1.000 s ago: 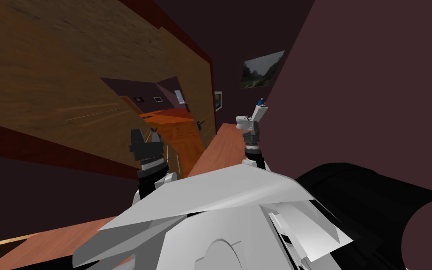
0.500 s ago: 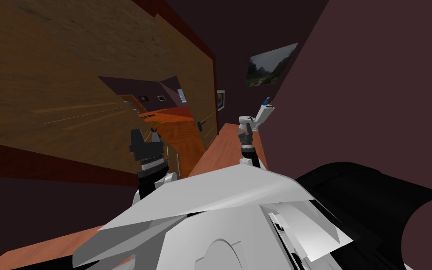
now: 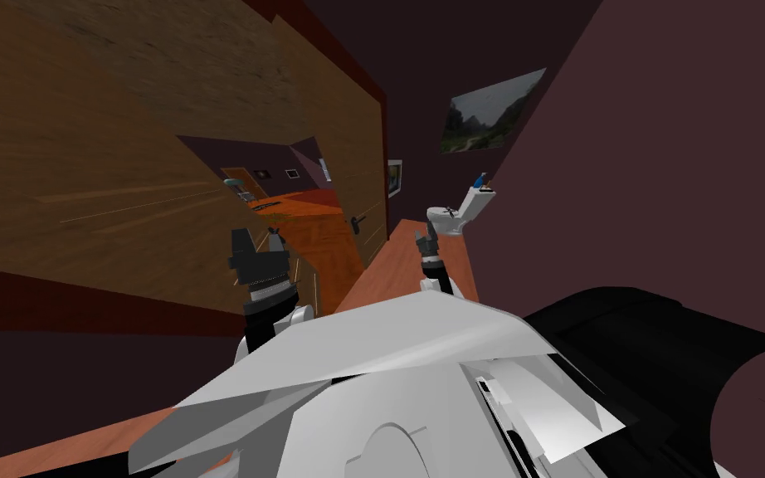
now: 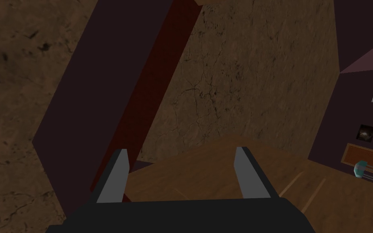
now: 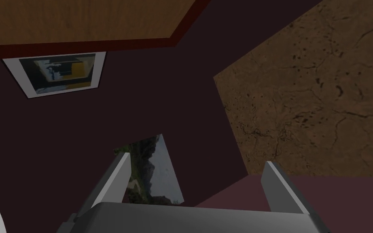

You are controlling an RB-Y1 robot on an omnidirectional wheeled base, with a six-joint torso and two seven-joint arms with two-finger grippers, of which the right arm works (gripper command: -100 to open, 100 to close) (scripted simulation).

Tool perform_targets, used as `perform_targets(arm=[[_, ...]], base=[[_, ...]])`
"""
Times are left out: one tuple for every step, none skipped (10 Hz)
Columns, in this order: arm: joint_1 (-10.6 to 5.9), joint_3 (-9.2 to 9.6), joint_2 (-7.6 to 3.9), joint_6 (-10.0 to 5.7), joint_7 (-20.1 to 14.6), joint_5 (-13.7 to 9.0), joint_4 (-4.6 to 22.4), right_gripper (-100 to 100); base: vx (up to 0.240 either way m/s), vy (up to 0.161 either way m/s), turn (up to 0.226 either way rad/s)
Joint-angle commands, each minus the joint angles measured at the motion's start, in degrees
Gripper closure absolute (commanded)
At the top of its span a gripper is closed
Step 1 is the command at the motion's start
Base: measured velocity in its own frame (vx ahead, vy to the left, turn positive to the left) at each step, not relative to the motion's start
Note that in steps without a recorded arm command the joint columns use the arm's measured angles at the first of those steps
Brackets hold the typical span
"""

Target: Push the door open

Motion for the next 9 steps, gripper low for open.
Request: perform_targets(arm=[[-1.44,0.35,-0.41,0.49,-0.2,0.1,1.9,-100],[-2.27,0.67,-0.59,0.67,-0.3,0.2,3.2,-100],[-3.11,0.99,-0.77,0.85,-0.3,0.3,4.5,-100],[-3.95,1.31,-0.95,1.03,-0.4,0.4,5.8,-100],[-4.83,1.65,-1.11,1.22,-0.5,0.5,7.1,-100],[-5.75,2.00,-1.24,1.42,-0.5,0.6,8.5,-100],[-6.68,2.35,-1.38,1.61,-0.6,0.7,10.0,-100],[-7.60,2.70,-1.51,1.81,-0.7,0.8,11.4,-100],[-8.53,3.06,-1.65,2.01,-0.8,1.0,12.8,-100]], base=[[0.087,-0.055,0.072],[0.084,-0.053,0.097],[0.086,-0.056,0.093],[0.099,-0.062,0.083],[0.108,-0.061,0.068],[0.109,-0.051,0.094],[0.094,-0.046,0.111],[0.089,-0.053,0.085],[0.079,-0.062,0.077]])
